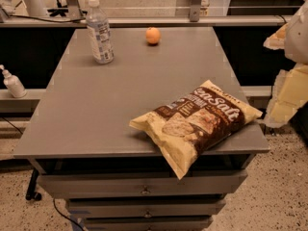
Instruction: Knock blue plastic bottle over
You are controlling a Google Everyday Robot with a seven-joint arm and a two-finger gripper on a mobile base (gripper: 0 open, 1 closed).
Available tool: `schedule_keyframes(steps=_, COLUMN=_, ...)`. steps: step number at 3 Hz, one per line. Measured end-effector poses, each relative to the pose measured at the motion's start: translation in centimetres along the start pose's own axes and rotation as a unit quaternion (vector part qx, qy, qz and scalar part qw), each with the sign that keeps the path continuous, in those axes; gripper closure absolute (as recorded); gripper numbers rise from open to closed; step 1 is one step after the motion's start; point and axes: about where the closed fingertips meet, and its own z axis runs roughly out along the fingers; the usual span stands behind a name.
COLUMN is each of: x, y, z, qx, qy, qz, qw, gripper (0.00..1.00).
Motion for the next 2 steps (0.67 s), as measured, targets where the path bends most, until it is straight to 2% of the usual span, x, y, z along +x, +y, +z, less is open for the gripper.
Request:
schedule_keyframes(steps=1, x=-0.3, y=-0.1, z=-0.1, qx=0.003, qy=-0.005, qz=-0.001, qw=1.0000, gripper=0.00)
schedule_keyframes(steps=2, x=-2.6, y=-1.2, z=1.2, qx=0.013, qy=-0.049, qz=0.007, qw=0.9987, gripper=0.00)
